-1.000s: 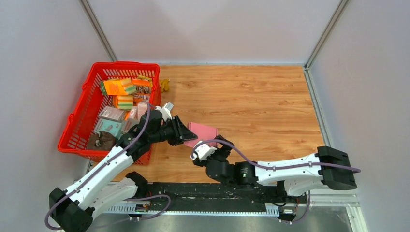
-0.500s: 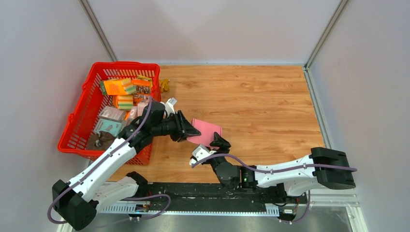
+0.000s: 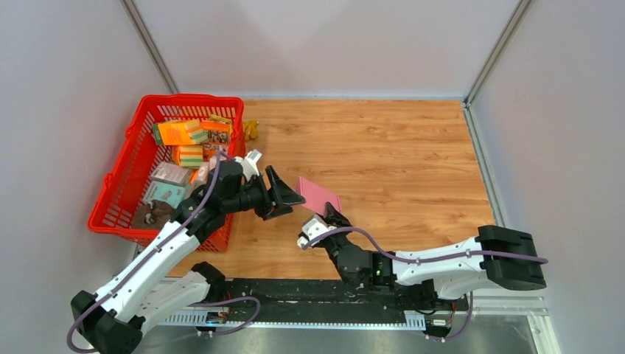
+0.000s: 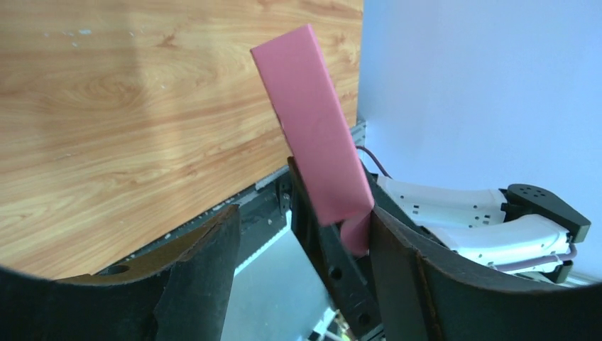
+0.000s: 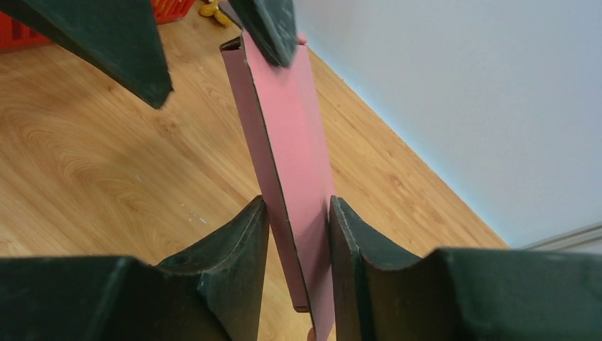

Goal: Fold the paper box

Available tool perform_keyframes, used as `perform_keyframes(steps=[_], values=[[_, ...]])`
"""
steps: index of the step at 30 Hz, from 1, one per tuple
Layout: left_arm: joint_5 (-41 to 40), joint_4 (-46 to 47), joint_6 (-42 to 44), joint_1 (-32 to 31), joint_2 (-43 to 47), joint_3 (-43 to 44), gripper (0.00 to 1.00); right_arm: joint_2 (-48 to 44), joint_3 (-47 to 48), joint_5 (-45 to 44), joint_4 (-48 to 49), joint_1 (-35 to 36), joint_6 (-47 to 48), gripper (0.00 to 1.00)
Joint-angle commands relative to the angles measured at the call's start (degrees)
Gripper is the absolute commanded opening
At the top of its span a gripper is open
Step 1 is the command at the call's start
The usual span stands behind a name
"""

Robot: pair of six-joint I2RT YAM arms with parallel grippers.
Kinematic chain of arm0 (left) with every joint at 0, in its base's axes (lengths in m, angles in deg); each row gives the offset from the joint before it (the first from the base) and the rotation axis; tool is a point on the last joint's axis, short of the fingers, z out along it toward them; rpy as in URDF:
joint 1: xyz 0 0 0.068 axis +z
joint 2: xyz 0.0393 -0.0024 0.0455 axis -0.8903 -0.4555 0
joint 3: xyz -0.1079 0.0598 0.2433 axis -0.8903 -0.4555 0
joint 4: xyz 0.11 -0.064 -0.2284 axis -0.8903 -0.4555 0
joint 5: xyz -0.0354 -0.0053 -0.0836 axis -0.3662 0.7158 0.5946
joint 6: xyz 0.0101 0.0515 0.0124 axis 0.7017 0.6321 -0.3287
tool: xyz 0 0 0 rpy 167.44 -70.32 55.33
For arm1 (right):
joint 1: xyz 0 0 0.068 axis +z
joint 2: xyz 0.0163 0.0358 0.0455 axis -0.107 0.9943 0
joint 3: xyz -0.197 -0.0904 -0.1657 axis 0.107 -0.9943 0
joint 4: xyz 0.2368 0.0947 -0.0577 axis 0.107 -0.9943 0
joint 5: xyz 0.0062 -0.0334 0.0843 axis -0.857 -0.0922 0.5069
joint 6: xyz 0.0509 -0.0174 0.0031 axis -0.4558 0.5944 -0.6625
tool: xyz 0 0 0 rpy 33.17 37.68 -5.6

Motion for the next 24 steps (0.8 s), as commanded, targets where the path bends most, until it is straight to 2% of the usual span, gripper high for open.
perform_keyframes(steps=[1,4,5,7,8,11,12,15,17,24], values=[[-6.00,-4.79,6.38,0.14,3.28,2.64,0.74,-5.57,1.21,0.72,-7.16,-3.08,-15.10,0.35],[-10.30,-6.73,11.39,0.14,6.44,3.43,0.74,-9.61,1.39,4.14,-17.62,-4.92,-21.63,0.34],[-12.92,-7.43,14.18,0.14,8.10,3.96,0.75,-10.50,2.61,7.46,-25.22,-5.54,-26.87,0.34],[-15.84,-9.28,17.27,0.14,10.21,5.63,0.74,-12.61,4.19,10.99,-32.82,-7.73,-32.08,0.34],[-17.24,-8.85,20.42,0.14,10.75,5.90,0.73,-12.88,6.64,15.45,-41.82,-8.88,-38.12,0.34],[-16.04,-6.30,25.70,0.14,10.76,6.60,0.61,-12.89,9.12,23.18,-54.42,-12.92,-44.40,0.34],[-15.33,-4.47,26.86,0.14,10.32,6.60,0.54,-12.63,10.34,25.49,-56.91,-13.97,-47.98,0.34],[-11.82,1.32,29.76,0.06,8.12,4.85,0.45,-11.92,11.23,34.98,-62.55,-18.37,-52.39,0.33],[-10.24,4.41,31.08,0.06,6.28,2.57,0.43,-11.04,10.80,40.33,-63.79,-21.01,-53.03,0.33],[-12.86,15.85,35.74,-5.12,-1.71,-1.92,0.41,-8.50,5.61,47.13,-55.97,-25.50,-52.68,0.30]])
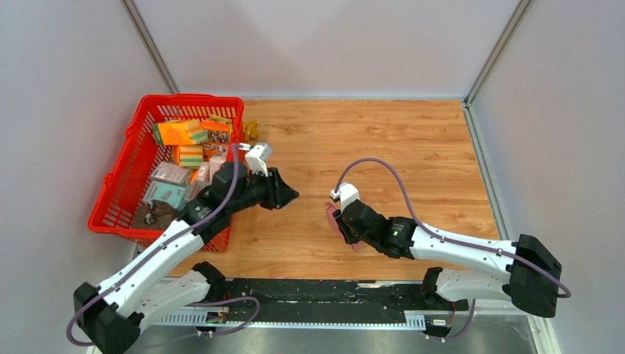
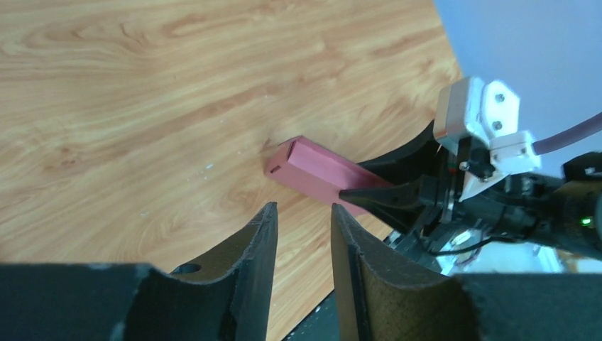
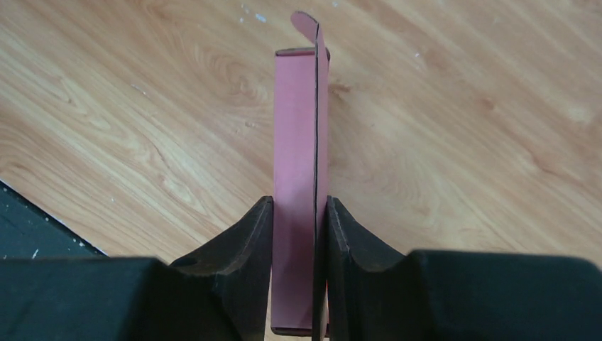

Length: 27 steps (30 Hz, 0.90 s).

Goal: Fold the paper box

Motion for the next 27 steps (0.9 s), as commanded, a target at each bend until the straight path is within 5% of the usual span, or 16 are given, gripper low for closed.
perform_keyframes(steps=[1,7,16,23,27], values=[[-1.41,8.40,6.45,-4.95,-6.76,0.09,0.40,2.56,-1.23,6.65,2.93,-1.54,-2.17,0.30],[1.22,16.83,9.27,-6.02,-14.16,-2.89,0.39,5.73,-2.29,5.52,3.99,-1.89,-2.43,0.32],[1.05,17.01,17.10,-7.78,-23.57,0.71,0.44,7.76,-1.41,4.10,3.64,-2.51,-0.85,0.36],[0.44,26.41,14.02,-7.69,-24.73,-4.65,0.42,9.43,-0.79,4.10,3.55,-2.77,-0.41,0.36],[0.26,26.95,14.89,-7.69,-23.58,-6.06,0.50,9.17,-0.97,6.47,3.99,-3.13,0.38,0.35]])
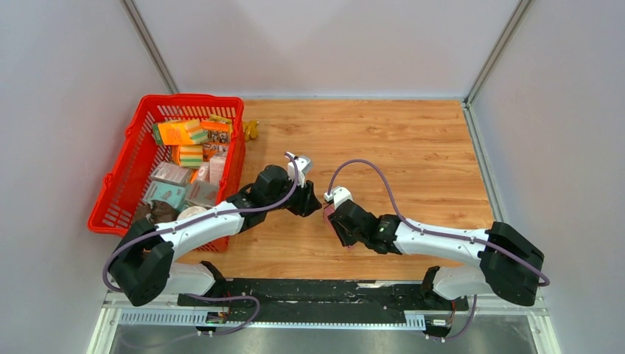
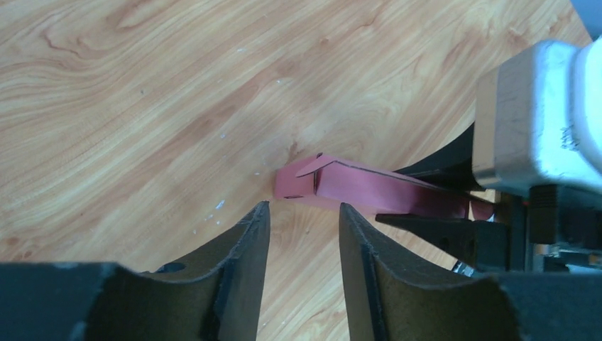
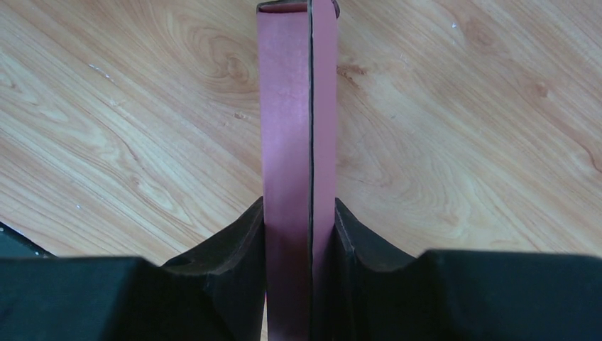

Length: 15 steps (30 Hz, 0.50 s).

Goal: Fold the paper box

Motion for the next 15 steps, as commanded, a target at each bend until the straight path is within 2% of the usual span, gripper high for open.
perform_keyframes(steps=[1,2,5,7,8,10,15], values=[[-0.16,4.02,1.82,-0.15,1.66,-0.57,0.52,-0.04,0.10,2.62,0.73,-0.61,1.58,0.34],[0.28,2.36,2.18,-0.06,1.49,-0.14,0.56,0.14,0.10,3.07,0.82,-0.70,1.76,0.35],[2.74,0.33,3.41,0.73,-0.18,2.06,0.55,0.67,0.36,4.04,0.82,-1.14,2.03,0.34],[3.27,0.41,3.68,1.08,-0.80,2.42,0.51,0.49,0.19,5.00,1.35,-1.66,2.20,0.34],[3.10,0.93,3.59,1.43,-0.97,2.33,0.44,0.40,0.10,5.35,1.44,-1.84,2.46,0.34],[3.96,1.29,3.68,1.78,-1.41,2.33,0.41,0.32,0.01,6.06,1.61,-2.37,2.46,0.34],[5.11,0.32,5.96,1.78,-3.34,4.70,0.46,0.93,0.19,7.11,1.70,-2.55,2.82,0.34]])
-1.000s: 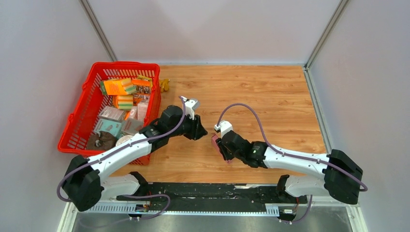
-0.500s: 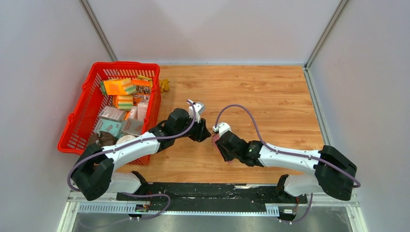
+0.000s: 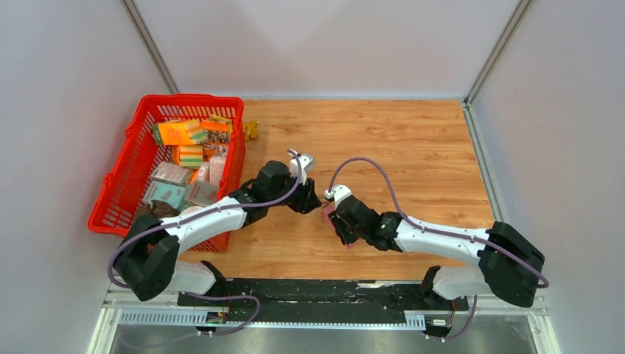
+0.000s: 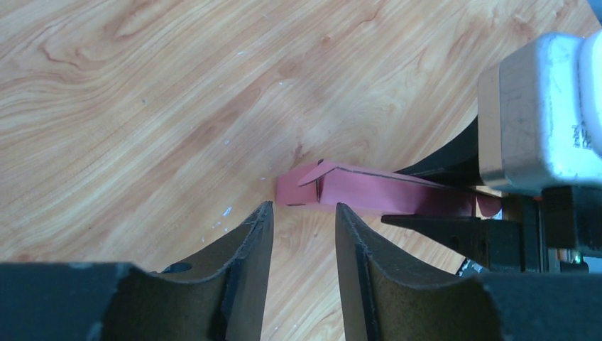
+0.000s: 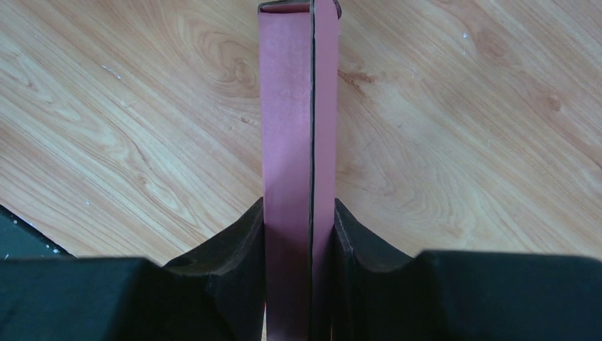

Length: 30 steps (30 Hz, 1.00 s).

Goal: Fold the paper box

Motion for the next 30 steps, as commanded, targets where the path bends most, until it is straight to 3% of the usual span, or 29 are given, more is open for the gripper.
perform_keyframes(steps=[1,7,12,30], values=[[4.45,0.67,4.41,0.23,-1.75,4.13,0.47,1.02,0.27,2.59,0.78,-0.21,0.96,0.33],[8.25,0.50,6.17,0.32,-4.39,6.16,0.52,0.76,0.19,2.77,0.87,-0.21,1.05,0.33],[9.57,-0.12,6.35,0.32,-6.40,7.38,0.46,-0.30,0.01,3.03,0.87,-0.21,1.05,0.33],[10.54,-3.81,6.26,0.32,-11.25,10.99,0.48,-0.04,0.10,2.51,0.69,-0.21,1.14,0.33]])
